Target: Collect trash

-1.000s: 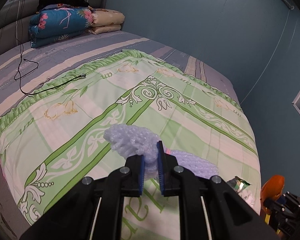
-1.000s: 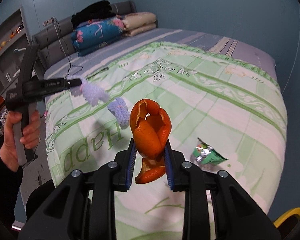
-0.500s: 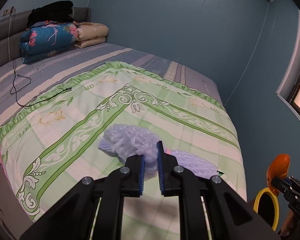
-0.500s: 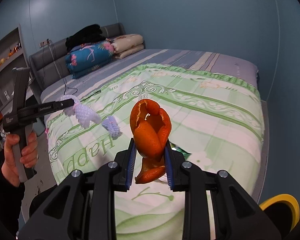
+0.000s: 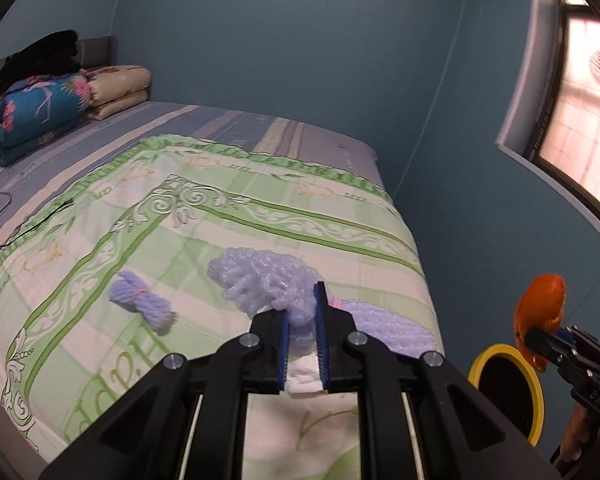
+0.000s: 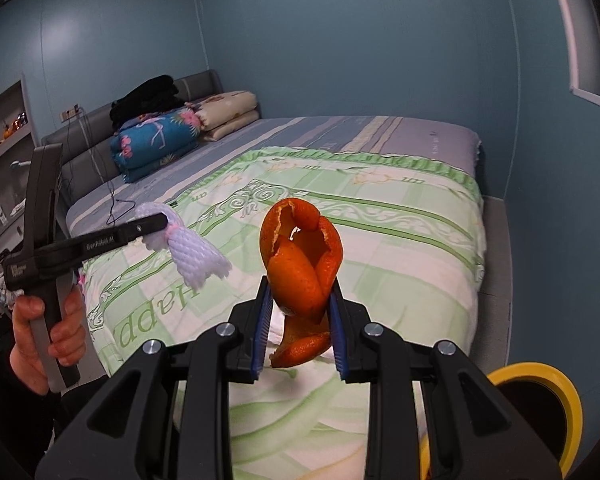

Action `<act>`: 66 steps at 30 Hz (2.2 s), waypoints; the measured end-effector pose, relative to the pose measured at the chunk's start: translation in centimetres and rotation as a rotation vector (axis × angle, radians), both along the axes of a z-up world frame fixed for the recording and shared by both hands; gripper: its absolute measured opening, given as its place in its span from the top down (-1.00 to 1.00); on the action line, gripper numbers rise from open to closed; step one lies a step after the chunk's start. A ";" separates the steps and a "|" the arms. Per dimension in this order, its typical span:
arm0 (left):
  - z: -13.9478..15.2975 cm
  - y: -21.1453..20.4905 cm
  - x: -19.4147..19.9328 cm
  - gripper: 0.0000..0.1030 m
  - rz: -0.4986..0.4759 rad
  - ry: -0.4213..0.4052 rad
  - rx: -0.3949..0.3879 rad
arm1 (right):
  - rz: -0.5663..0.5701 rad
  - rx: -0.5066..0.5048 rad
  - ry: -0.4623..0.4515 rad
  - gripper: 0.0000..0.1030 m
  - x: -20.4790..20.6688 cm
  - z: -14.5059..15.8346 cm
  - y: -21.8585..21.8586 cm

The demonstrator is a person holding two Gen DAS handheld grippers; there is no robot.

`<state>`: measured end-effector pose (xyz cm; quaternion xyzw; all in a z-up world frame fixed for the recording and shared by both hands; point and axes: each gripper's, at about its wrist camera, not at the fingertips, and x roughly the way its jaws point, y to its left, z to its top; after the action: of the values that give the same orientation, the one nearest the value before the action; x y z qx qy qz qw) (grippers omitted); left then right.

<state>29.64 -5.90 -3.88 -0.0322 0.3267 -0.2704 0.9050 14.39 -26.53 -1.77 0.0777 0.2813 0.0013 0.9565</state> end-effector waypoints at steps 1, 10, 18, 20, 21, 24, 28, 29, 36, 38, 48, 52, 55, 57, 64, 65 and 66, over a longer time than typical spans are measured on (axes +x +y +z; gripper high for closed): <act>-0.2 -1.1 -0.6 0.80 -0.020 0.001 0.005 | -0.010 0.002 -0.002 0.52 -0.5 0.0 -0.5; -1.1 -8.6 -4.8 0.80 -0.149 0.003 0.017 | -0.108 0.011 -0.024 0.52 -4.8 -0.1 -4.9; -0.8 -14.2 -9.4 0.80 -0.275 -0.057 0.067 | -0.217 0.010 -0.036 0.51 -8.7 -0.8 -8.9; -0.7 -15.5 -10.4 0.80 -0.307 -0.069 0.077 | -0.245 0.011 -0.033 0.51 -9.6 -1.0 -9.8; -0.6 -16.1 -10.8 0.80 -0.322 -0.072 0.078 | -0.257 0.010 -0.031 0.51 -10.0 -1.2 -10.3; -0.4 -18.3 -12.1 0.80 -0.364 -0.101 0.099 | -0.293 0.011 -0.030 0.51 -11.2 -1.7 -11.6; 0.0 -20.6 -13.3 0.80 -0.414 -0.111 0.101 | -0.330 0.020 -0.025 0.51 -12.8 -2.3 -13.2; 0.0 -21.1 -13.5 0.79 -0.425 -0.113 0.103 | -0.337 0.020 -0.024 0.51 -12.9 -2.5 -13.3; -0.9 -25.1 -16.2 0.79 -0.508 -0.112 0.131 | -0.388 0.033 -0.017 0.51 -14.2 -3.6 -15.1; -1.2 -25.8 -16.6 0.79 -0.523 -0.108 0.136 | -0.394 0.035 -0.011 0.51 -14.5 -4.1 -15.5; -2.7 -28.4 -18.5 0.79 -0.575 -0.100 0.177 | -0.447 0.066 0.017 0.50 -15.3 -5.9 -16.8; -3.4 -28.9 -18.7 0.79 -0.584 -0.090 0.195 | -0.466 0.072 0.027 0.50 -15.7 -6.5 -17.4; -4.2 -29.3 -18.9 0.79 -0.593 -0.082 0.212 | -0.476 0.080 0.042 0.49 -16.0 -7.1 -18.1; -4.7 -29.6 -19.2 0.79 -0.600 -0.081 0.226 | -0.480 0.085 0.054 0.49 -15.9 -7.4 -18.3; -6.1 -29.9 -19.5 0.79 -0.616 -0.047 0.243 | -0.486 0.094 0.087 0.49 -15.8 -8.3 -18.6; -6.2 -29.9 -19.4 0.79 -0.617 -0.042 0.243 | -0.486 0.096 0.088 0.49 -15.8 -8.4 -18.7; -6.3 -29.9 -19.3 0.79 -0.619 -0.038 0.243 | -0.485 0.097 0.090 0.49 -15.8 -8.5 -18.7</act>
<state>10.29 -35.80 -10.22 0.1818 0.3339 -0.4922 0.7831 -1.45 -45.22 -10.24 0.1886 0.2964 -0.2184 0.9104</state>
